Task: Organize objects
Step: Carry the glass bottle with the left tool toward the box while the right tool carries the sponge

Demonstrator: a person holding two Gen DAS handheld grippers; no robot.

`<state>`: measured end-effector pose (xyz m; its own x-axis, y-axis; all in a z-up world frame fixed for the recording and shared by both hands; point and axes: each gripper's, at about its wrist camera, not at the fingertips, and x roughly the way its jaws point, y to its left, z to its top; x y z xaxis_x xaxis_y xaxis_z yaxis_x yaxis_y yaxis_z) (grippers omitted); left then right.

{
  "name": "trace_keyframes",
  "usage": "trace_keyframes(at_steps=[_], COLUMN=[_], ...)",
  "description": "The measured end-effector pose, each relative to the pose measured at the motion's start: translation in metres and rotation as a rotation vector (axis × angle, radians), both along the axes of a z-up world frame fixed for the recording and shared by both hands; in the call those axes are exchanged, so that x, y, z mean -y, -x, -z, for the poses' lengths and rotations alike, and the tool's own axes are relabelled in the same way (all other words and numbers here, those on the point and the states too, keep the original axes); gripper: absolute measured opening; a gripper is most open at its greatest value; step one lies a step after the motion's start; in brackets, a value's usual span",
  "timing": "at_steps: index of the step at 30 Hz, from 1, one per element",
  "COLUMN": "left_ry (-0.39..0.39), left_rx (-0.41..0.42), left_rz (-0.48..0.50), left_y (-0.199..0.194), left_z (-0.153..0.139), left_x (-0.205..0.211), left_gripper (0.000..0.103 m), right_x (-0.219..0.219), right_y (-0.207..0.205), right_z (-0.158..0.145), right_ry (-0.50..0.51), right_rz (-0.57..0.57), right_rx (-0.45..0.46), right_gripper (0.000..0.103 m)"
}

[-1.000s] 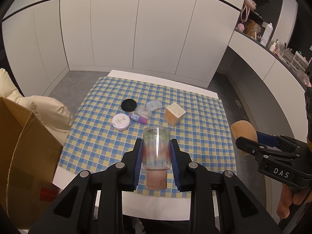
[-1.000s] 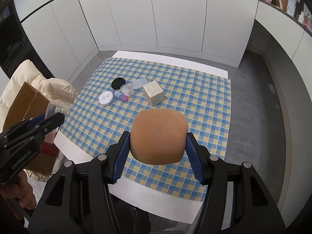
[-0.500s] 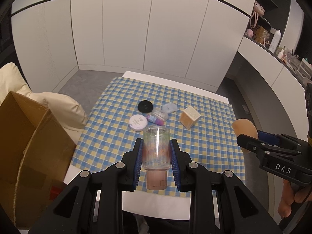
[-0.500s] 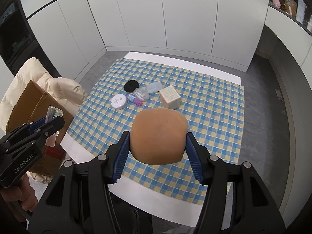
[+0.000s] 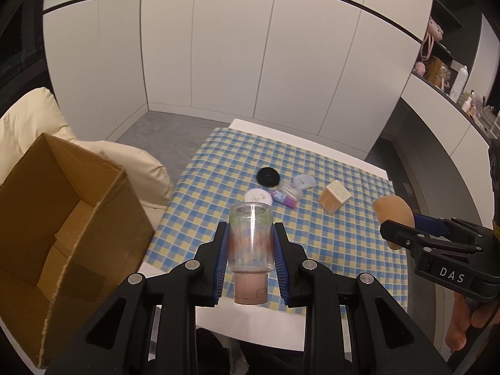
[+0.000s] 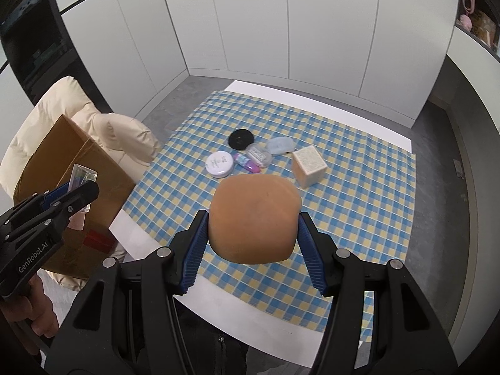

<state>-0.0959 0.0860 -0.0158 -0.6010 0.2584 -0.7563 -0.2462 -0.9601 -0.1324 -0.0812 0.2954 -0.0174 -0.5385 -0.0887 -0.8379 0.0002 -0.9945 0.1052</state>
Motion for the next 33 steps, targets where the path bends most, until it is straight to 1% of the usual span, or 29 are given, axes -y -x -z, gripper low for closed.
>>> trace_keyframes(at_steps=[10, 33], left_ry=[0.004, -0.002], left_rx=[-0.004, -0.005], left_rz=[-0.049, -0.142], left_y=[0.000, -0.001], left_z=[-0.001, -0.004], left_x=[0.031, 0.080], left_gripper=[0.027, 0.027], right_x=[0.029, 0.082], right_y=[0.012, 0.024], right_z=[-0.001, -0.002], right_ry=[0.001, -0.002], right_rz=[-0.041, -0.124], right_rx=[-0.008, -0.015], right_gripper=[0.059, 0.059])
